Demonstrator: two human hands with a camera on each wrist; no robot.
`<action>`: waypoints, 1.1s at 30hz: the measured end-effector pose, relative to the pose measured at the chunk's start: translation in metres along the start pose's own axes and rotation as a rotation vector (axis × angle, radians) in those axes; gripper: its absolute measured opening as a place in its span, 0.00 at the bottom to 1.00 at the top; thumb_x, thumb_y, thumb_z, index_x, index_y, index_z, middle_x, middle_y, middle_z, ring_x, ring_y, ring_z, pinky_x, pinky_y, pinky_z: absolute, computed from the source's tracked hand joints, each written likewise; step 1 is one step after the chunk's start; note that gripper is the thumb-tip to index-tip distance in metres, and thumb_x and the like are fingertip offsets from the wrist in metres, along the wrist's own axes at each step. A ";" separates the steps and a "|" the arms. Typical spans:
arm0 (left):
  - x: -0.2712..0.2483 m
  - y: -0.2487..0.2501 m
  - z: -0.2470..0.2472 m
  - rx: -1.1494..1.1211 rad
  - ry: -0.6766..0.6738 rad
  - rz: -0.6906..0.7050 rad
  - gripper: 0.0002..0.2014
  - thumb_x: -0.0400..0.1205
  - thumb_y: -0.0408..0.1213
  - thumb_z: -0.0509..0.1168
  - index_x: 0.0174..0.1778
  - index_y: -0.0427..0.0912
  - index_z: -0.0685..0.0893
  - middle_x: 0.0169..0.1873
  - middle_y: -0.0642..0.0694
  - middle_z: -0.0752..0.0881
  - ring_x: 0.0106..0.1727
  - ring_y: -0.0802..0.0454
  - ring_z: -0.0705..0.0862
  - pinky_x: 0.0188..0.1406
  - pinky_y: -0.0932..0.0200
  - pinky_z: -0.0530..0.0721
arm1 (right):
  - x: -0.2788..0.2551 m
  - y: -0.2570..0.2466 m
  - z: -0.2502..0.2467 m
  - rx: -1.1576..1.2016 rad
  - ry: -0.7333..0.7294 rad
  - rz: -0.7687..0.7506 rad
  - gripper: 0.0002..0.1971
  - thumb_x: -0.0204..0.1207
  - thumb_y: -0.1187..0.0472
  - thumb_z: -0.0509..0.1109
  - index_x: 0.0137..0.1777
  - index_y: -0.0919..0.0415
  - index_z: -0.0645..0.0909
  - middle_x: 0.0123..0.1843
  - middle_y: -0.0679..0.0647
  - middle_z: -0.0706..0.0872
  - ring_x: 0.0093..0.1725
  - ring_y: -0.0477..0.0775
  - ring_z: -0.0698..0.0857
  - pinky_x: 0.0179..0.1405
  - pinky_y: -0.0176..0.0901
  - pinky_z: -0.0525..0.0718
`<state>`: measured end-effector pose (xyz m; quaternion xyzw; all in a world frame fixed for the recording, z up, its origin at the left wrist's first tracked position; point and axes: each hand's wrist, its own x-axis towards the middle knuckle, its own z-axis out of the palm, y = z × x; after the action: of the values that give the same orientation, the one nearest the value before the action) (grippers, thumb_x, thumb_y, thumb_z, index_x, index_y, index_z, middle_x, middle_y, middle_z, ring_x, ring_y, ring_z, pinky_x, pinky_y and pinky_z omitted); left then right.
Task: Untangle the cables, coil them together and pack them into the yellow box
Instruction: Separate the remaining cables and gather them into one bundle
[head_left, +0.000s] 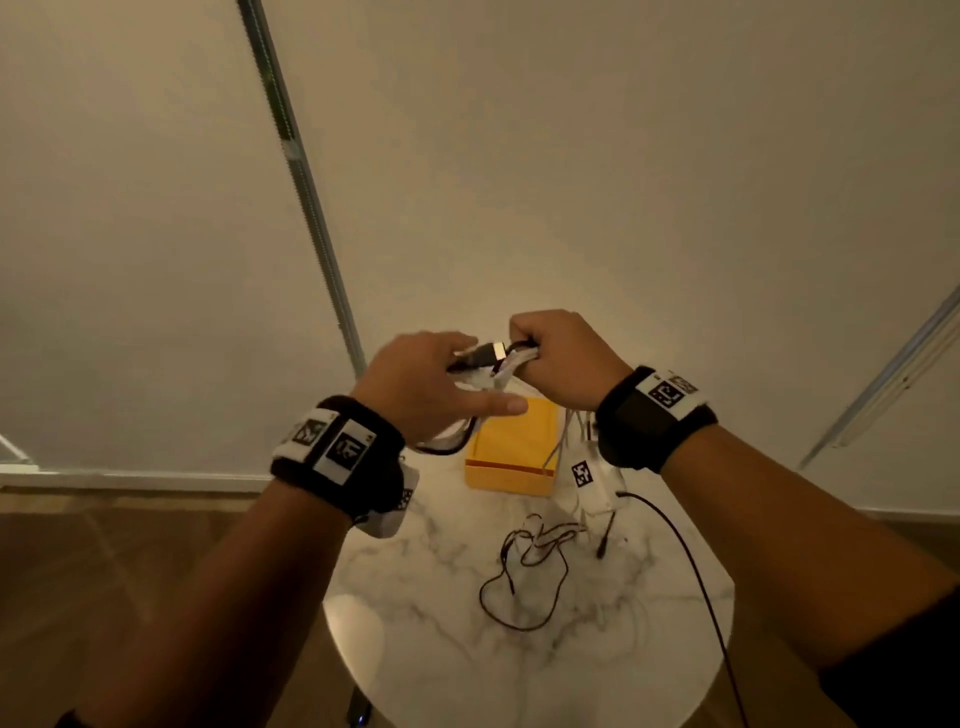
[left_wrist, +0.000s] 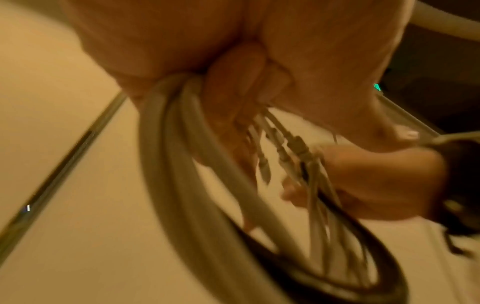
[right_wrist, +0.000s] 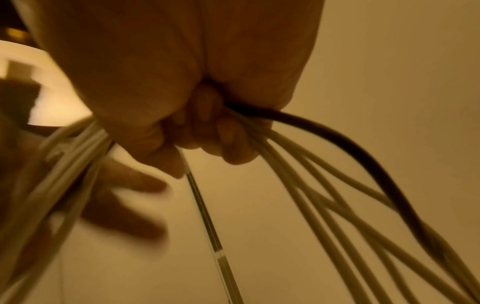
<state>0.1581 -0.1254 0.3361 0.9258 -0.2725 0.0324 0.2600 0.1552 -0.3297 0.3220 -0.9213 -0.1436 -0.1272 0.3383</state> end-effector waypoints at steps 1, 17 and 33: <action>-0.002 0.001 0.008 -0.043 -0.099 -0.014 0.33 0.67 0.73 0.74 0.38 0.42 0.85 0.29 0.44 0.85 0.31 0.49 0.80 0.33 0.51 0.75 | 0.003 -0.005 -0.001 -0.021 0.011 -0.030 0.15 0.70 0.72 0.67 0.31 0.58 0.65 0.27 0.57 0.68 0.30 0.53 0.63 0.31 0.47 0.60; -0.013 0.003 -0.044 -1.666 -0.030 0.200 0.12 0.79 0.52 0.71 0.48 0.46 0.87 0.22 0.55 0.77 0.20 0.64 0.71 0.15 0.68 0.65 | -0.068 0.112 0.084 0.121 -0.139 0.402 0.25 0.81 0.45 0.72 0.30 0.56 0.66 0.29 0.55 0.67 0.29 0.54 0.68 0.35 0.47 0.69; -0.025 -0.078 -0.009 0.053 0.355 -0.312 0.24 0.85 0.59 0.65 0.36 0.41 0.88 0.27 0.45 0.86 0.35 0.38 0.87 0.32 0.50 0.81 | -0.069 0.104 0.081 0.070 -0.151 0.409 0.19 0.83 0.51 0.71 0.34 0.55 0.69 0.32 0.52 0.73 0.31 0.53 0.72 0.34 0.47 0.69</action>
<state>0.1782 -0.0534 0.3029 0.9431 -0.0751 0.1611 0.2811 0.1385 -0.3650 0.1783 -0.9258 0.0172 0.0188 0.3771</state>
